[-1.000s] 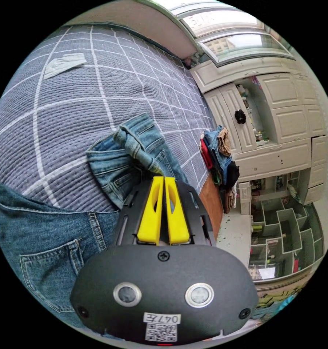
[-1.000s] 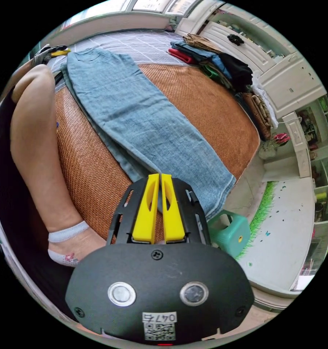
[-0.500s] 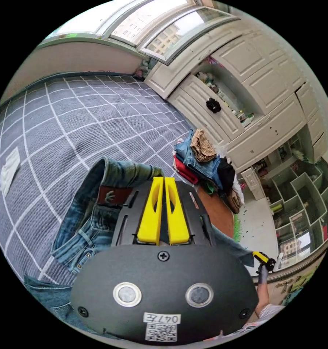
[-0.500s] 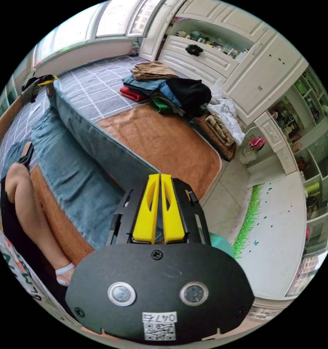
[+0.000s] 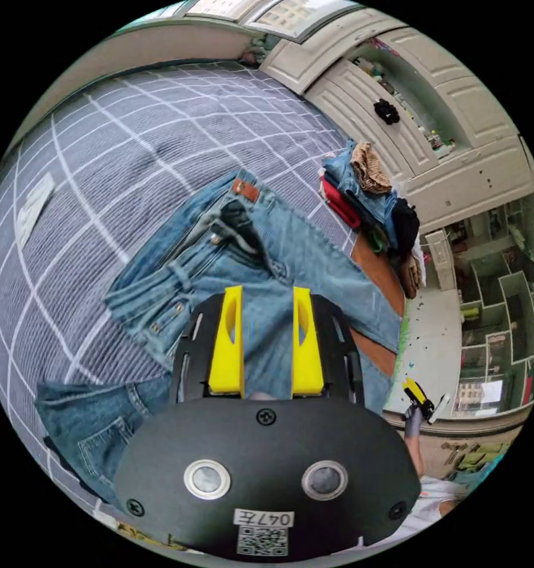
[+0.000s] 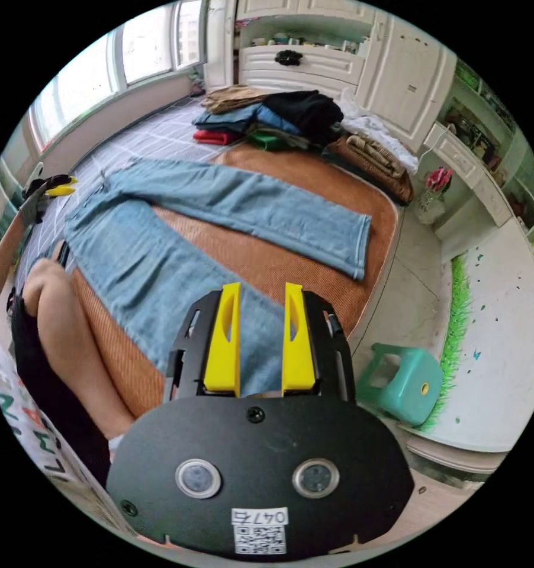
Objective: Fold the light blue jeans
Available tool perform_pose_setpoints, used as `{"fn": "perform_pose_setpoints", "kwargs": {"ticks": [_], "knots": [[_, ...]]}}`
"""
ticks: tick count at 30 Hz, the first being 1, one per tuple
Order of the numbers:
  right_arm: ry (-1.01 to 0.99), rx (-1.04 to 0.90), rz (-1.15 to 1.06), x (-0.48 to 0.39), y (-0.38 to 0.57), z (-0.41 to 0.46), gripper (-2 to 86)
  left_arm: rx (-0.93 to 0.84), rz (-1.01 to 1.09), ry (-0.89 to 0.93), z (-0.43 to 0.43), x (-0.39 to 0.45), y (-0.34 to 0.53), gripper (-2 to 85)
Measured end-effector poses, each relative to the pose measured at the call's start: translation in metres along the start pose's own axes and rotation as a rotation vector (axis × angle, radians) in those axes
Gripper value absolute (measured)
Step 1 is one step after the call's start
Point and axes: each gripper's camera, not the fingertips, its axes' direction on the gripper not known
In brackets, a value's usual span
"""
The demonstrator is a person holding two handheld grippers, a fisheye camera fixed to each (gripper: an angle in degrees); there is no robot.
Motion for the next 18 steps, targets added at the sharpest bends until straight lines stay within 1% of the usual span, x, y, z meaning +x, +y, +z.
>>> {"fn": "perform_pose_setpoints", "kwargs": {"ticks": [2,4,8,9,11,13,15,17,18], "knots": [[-0.059,-0.04,-0.046,-0.029,0.058,0.003,7.6,-0.02,-0.136,0.131,-0.027,-0.057,0.061,9.4],[-0.085,-0.04,-0.105,-0.055,0.087,-0.001,7.4,-0.002,-0.164,0.214,-0.048,-0.077,0.101,8.6],[-0.043,-0.015,-0.241,-0.103,0.106,0.001,6.6,0.04,-0.096,0.165,-0.095,-0.069,0.16,6.8],[-0.041,-0.024,-0.259,-0.107,0.105,0.006,6.6,0.046,-0.084,0.172,-0.1,-0.066,0.165,6.4],[-0.078,-0.059,-0.32,-0.12,0.099,0.024,6.4,0.049,-0.034,0.243,-0.116,-0.053,0.18,3.1],[-0.093,-0.094,-0.353,-0.127,0.095,0.036,5.4,0.049,0.003,0.274,-0.129,-0.045,0.19,0.2],[-0.045,-0.137,-0.368,-0.134,0.094,0.049,2.1,0.057,0.042,0.276,-0.142,-0.039,0.2,-0.5],[0.082,-0.235,-0.313,-0.137,0.095,0.068,-0.6,0.057,0.069,0.308,-0.155,-0.039,0.213,-0.8],[0.093,-0.228,-0.304,-0.137,0.095,0.068,-0.8,0.056,0.07,0.315,-0.158,-0.04,0.216,-0.9]]}}
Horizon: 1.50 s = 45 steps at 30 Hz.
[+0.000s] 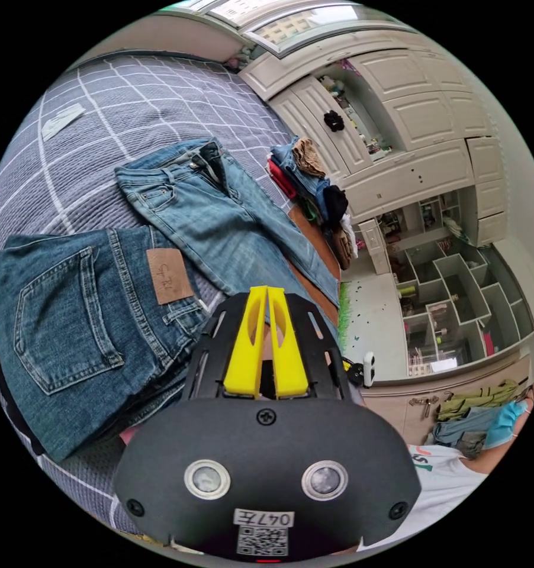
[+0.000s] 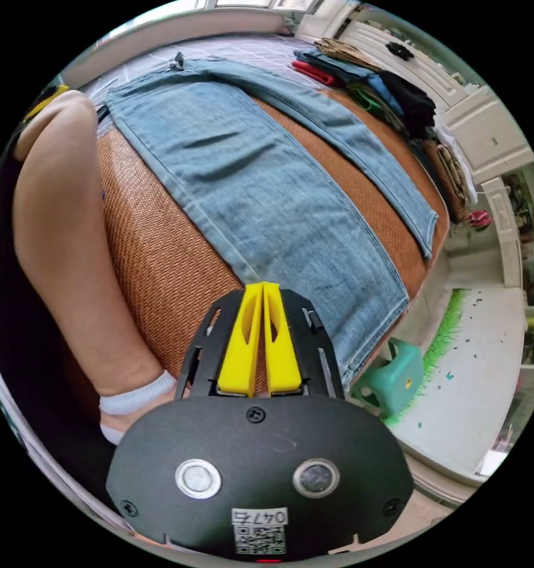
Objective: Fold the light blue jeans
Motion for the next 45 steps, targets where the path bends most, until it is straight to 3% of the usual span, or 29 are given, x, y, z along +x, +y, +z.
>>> {"fn": "perform_pose_setpoints", "kwargs": {"ticks": [5,13,19,22,24,29,32,37,40,45], "knots": [[0.114,-0.011,0.118,0.008,0.013,-0.002,-1.1,0.015,-0.021,0.016,-0.036,-0.006,0.024,-1.0],[-0.037,0.12,0.352,0.052,0.089,-0.009,5.3,0.061,-0.062,-0.054,-0.113,-0.013,0.06,-1.0],[-0.13,0.259,0.3,0.04,0.109,0.002,3.8,0.067,-0.052,-0.039,-0.169,0.021,0.078,-1.0],[-0.08,0.377,0.257,0.027,0.099,-0.009,1.7,0.089,0.014,-0.07,-0.208,0.068,0.082,-1.0],[-0.015,0.344,0.246,0.018,0.082,-0.007,0.1,0.104,0.063,-0.086,-0.23,0.098,0.086,-1.0],[0.342,-0.093,0.216,-0.024,0.027,0.062,-1.1,0.143,0.13,-0.134,-0.283,0.158,0.105,-1.0],[0.455,-0.141,0.228,-0.033,0.026,0.073,-1.2,0.158,0.146,-0.139,-0.305,0.178,0.116,-1.0],[0.306,-0.126,0.32,-0.007,0.033,0.059,-1.2,0.161,0.189,-0.143,-0.327,0.208,0.126,-1.0],[0.328,-0.081,0.354,0.01,0.024,0.042,-1.2,0.156,0.213,-0.139,-0.336,0.223,0.133,-1.0],[0.368,-0.195,0.417,0.027,-0.01,0.067,-1.1,0.15,0.229,-0.151,-0.354,0.24,0.145,-1.0]]}}
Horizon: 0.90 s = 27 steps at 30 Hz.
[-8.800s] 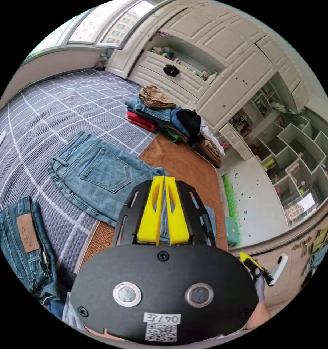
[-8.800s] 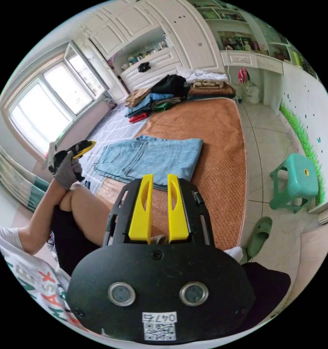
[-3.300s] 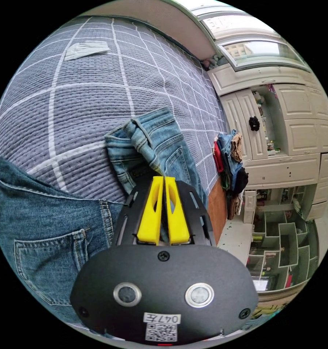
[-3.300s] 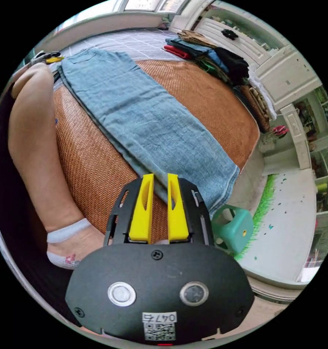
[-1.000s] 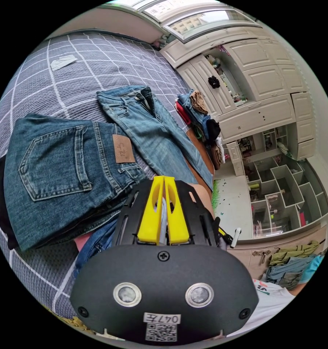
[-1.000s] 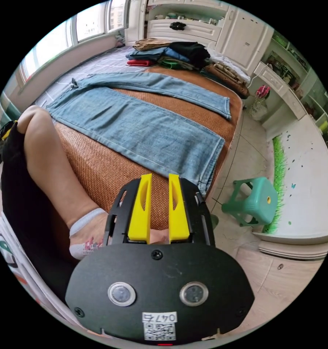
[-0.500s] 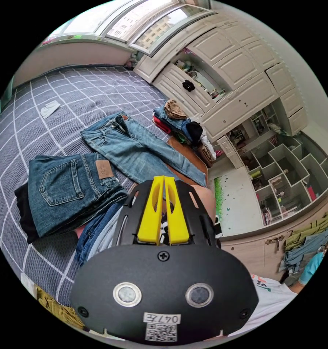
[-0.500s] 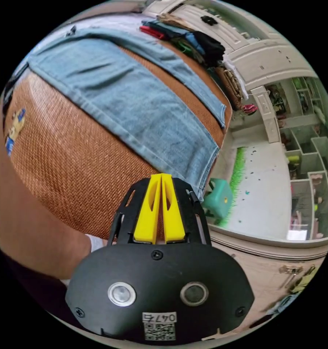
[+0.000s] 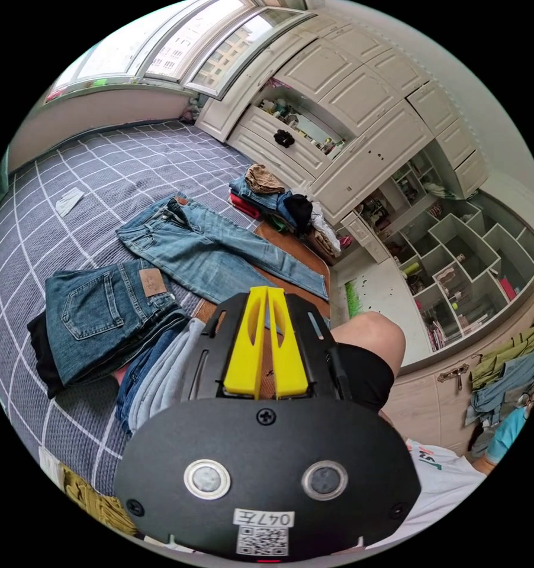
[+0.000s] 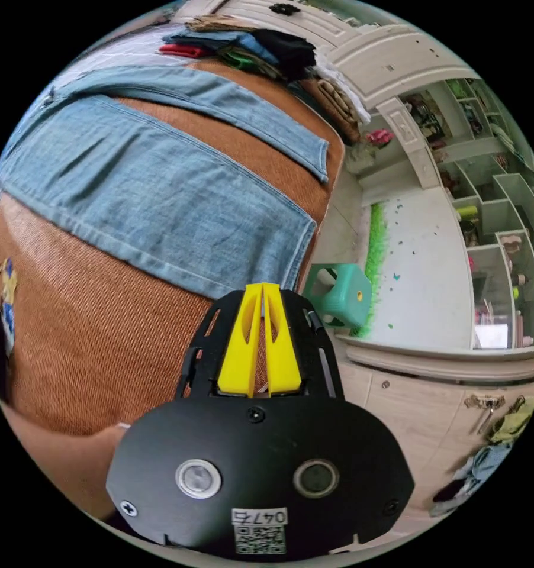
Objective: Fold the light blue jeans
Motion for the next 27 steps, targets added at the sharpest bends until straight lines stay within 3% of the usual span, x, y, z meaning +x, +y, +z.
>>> {"fn": "perform_pose_setpoints", "kwargs": {"ticks": [3,9,13,23,27], "knots": [[0.124,-0.121,0.038,-0.032,-0.021,0.016,-0.8,0.01,-0.006,-0.028,-0.017,0.004,0.005,-1.0],[0.378,-0.082,-0.054,-0.115,-0.014,0.016,-0.5,0.025,-0.012,-0.06,-0.037,0.011,0.012,-1.0],[0.375,-0.062,-0.066,-0.123,-0.011,0.013,-0.6,0.015,-0.008,-0.046,-0.038,0.015,0.012,-1.0],[0.735,-0.032,-0.335,-0.193,0.019,0.008,-0.6,0.031,0.0,0.021,-0.038,0.021,0.032,-1.0],[0.745,-0.08,-0.424,-0.204,0.038,-0.008,-0.6,0.08,-0.007,0.018,-0.063,0.014,0.048,-1.0]]}}
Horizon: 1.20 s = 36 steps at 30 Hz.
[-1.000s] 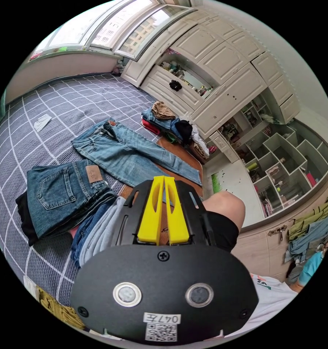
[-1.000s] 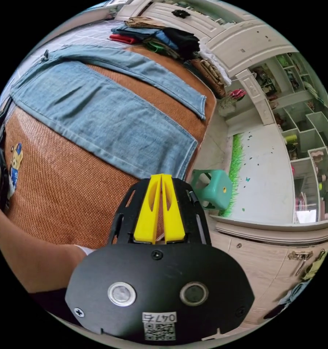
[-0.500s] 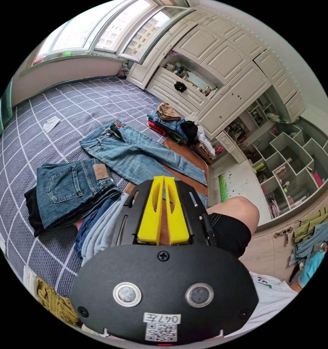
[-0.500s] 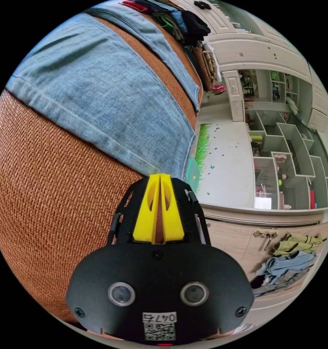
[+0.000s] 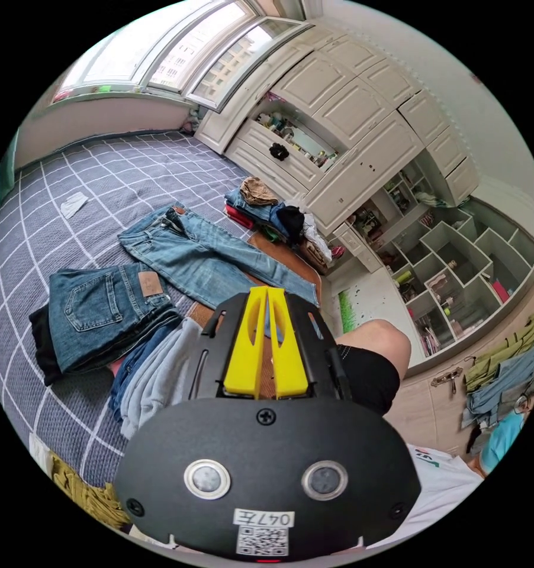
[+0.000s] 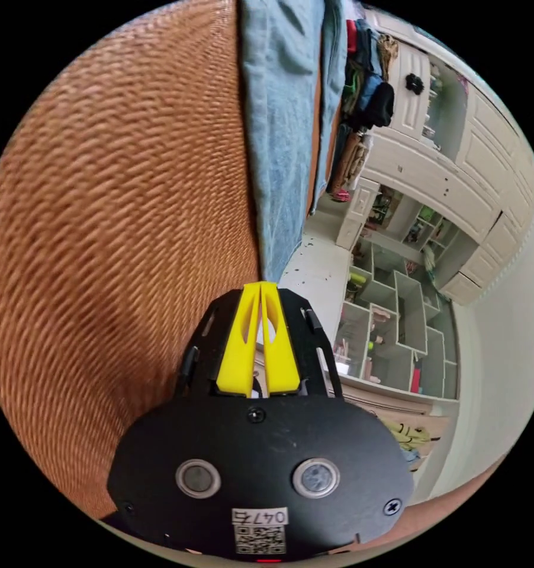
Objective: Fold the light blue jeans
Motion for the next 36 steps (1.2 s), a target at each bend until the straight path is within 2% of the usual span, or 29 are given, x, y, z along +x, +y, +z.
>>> {"fn": "perform_pose_setpoints", "kwargs": {"ticks": [3,6,13,15,17,19,21,23,25,27,28,30,33,34,36], "knots": [[-0.203,0.039,0.023,0.015,0.024,-0.042,-0.5,0.054,-0.033,-0.056,-0.021,-0.015,0.011,-1.0],[-0.155,-0.01,0.123,0.021,0.018,-0.058,-0.5,0.084,-0.066,-0.068,-0.025,-0.031,0.021,-1.0],[0.044,-0.163,0.566,0.074,0.031,-0.013,-0.5,0.098,-0.079,-0.132,0.01,-0.068,0.03,-0.6],[-0.057,-0.214,0.636,0.099,0.049,0.013,-0.5,0.09,-0.098,-0.116,0.029,-0.082,0.028,0.1],[-0.354,-0.112,0.867,0.157,0.11,0.04,-0.5,0.077,-0.117,-0.133,0.057,-0.099,0.025,2.4],[-0.554,0.044,1.068,0.202,0.172,0.054,-0.4,0.087,-0.148,-0.153,0.077,-0.115,0.02,3.8],[-0.703,0.289,1.198,0.236,0.23,0.063,-0.4,0.106,-0.204,-0.152,0.1,-0.136,0.012,4.4],[-0.798,0.717,1.28,0.262,0.299,0.071,-0.3,0.095,-0.293,-0.116,0.139,-0.172,-0.005,4.5],[-0.797,0.876,1.306,0.277,0.332,0.073,0.4,0.064,-0.339,-0.108,0.173,-0.199,-0.02,4.5],[-0.763,0.792,1.209,0.293,0.332,0.069,3.6,0.023,-0.37,-0.132,0.21,-0.224,-0.035,4.3],[-0.771,0.691,1.132,0.301,0.323,0.066,7.9,0.003,-0.389,-0.158,0.234,-0.241,-0.044,4.2],[-0.785,0.662,1.028,0.306,0.314,0.058,3.1,-0.025,-0.431,-0.194,0.272,-0.27,-0.056,4.1],[-0.582,0.802,1.192,0.302,0.337,0.034,0.3,-0.07,-0.533,-0.235,0.334,-0.322,-0.068,4.4],[-0.463,0.904,1.235,0.297,0.343,0.023,0.1,-0.089,-0.567,-0.238,0.358,-0.341,-0.072,5.0],[-0.367,0.929,1.161,0.298,0.336,0.013,0.1,-0.115,-0.59,-0.235,0.391,-0.365,-0.077,7.8]]}}
